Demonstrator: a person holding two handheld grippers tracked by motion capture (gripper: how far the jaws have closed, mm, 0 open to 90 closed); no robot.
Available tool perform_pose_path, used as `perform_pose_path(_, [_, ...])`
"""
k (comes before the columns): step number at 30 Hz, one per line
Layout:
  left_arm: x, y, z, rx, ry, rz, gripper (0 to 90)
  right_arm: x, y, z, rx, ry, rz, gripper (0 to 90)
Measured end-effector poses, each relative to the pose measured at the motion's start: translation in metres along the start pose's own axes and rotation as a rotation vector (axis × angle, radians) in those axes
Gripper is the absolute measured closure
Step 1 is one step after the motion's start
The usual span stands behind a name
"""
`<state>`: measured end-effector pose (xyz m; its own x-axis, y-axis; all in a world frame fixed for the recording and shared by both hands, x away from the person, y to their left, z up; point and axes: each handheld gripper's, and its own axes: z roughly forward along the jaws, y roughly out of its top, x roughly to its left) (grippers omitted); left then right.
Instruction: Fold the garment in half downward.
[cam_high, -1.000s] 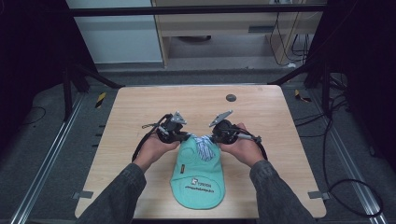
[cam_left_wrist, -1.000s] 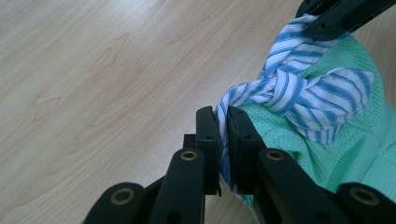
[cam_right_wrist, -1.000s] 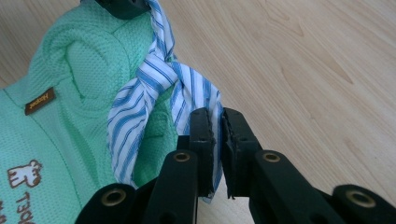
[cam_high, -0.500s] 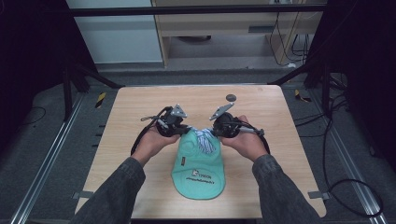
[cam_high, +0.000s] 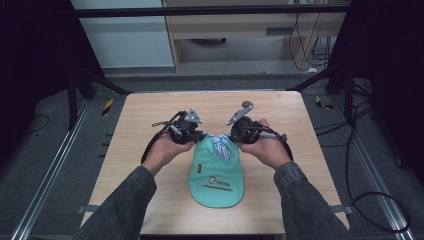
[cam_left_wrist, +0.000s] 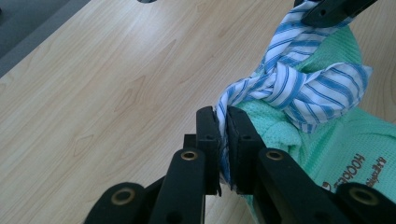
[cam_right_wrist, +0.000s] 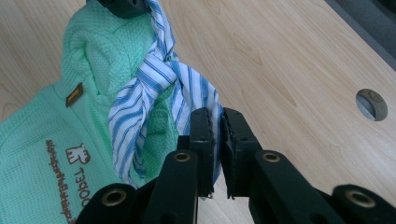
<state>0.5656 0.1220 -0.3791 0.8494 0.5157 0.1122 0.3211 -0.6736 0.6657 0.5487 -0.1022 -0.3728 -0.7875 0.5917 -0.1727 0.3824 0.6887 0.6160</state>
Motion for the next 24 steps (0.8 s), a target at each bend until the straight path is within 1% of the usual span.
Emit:
perform_pose_path(4, [-0.0001, 0.0016, -0.0014, -0.004, 0.005, 0.002, 84.4, -0.0007, 0.0008, -0.0018, -0.006, -0.01, -0.002, 83.4])
perform_pose_path(13, [0.0013, 0.004, -0.0053, -0.012, 0.012, 0.009, 84.3, -0.0009, 0.0032, -0.0052, -0.014, -0.008, -0.013, 83.4])
perform_pose_path(24, [0.0019, 0.0063, -0.0092, -0.023, 0.021, 0.01, 84.2, -0.0014, 0.0072, -0.0094, -0.022, -0.016, -0.031, 83.4])
